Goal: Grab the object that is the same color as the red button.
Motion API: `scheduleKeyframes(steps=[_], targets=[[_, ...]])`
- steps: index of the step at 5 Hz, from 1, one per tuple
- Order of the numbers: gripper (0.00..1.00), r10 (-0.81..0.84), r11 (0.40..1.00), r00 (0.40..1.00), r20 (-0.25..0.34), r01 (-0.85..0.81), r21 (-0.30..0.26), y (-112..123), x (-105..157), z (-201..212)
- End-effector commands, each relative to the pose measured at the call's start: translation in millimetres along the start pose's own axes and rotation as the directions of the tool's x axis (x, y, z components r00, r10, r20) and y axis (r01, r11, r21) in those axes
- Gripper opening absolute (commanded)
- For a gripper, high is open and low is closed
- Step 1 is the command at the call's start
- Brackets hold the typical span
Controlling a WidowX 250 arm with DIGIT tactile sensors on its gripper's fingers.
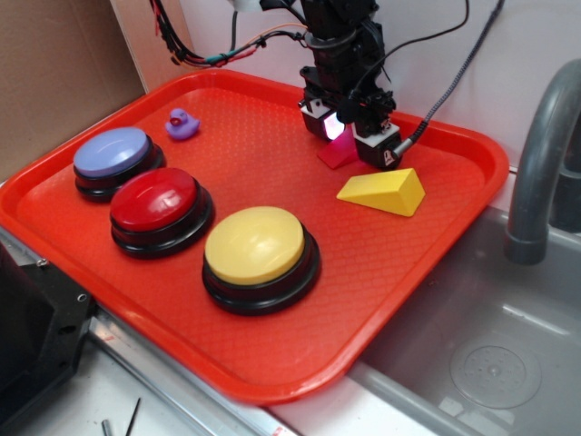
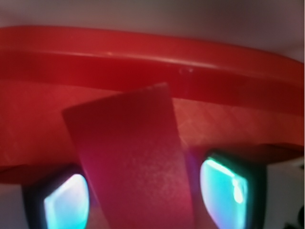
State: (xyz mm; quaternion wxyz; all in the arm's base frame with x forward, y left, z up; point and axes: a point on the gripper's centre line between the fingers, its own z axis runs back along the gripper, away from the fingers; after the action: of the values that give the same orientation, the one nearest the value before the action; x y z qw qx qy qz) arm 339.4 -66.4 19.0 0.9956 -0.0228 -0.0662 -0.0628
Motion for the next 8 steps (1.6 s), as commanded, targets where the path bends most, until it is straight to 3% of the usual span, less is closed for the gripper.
scheduleKeyframes(steps=[1, 2, 3, 5, 6, 8], targets=[[0.0, 0.023, 1.0, 0.997, 0.076, -0.025, 0.018, -4.1, 3.1, 17.6], [0.0, 0.044, 0.997, 0.996, 0.082, -0.048, 0.055, -1.4, 2.3, 21.5], [0.0, 0.136, 0.987, 0.99, 0.025, -0.138, 0.088, 4.2, 0.9, 47.9], [0.0, 0.339, 0.933, 0.941, -0.012, -0.334, 0.137, 12.3, -27.0, 129.0], [0.0, 0.296, 0.953, 0.954, -0.043, -0.292, 0.074, 22.7, -50.8, 175.0], [0.0, 0.321, 0.946, 0.947, 0.01, -0.321, 0.042, 34.3, -79.7, 207.0]])
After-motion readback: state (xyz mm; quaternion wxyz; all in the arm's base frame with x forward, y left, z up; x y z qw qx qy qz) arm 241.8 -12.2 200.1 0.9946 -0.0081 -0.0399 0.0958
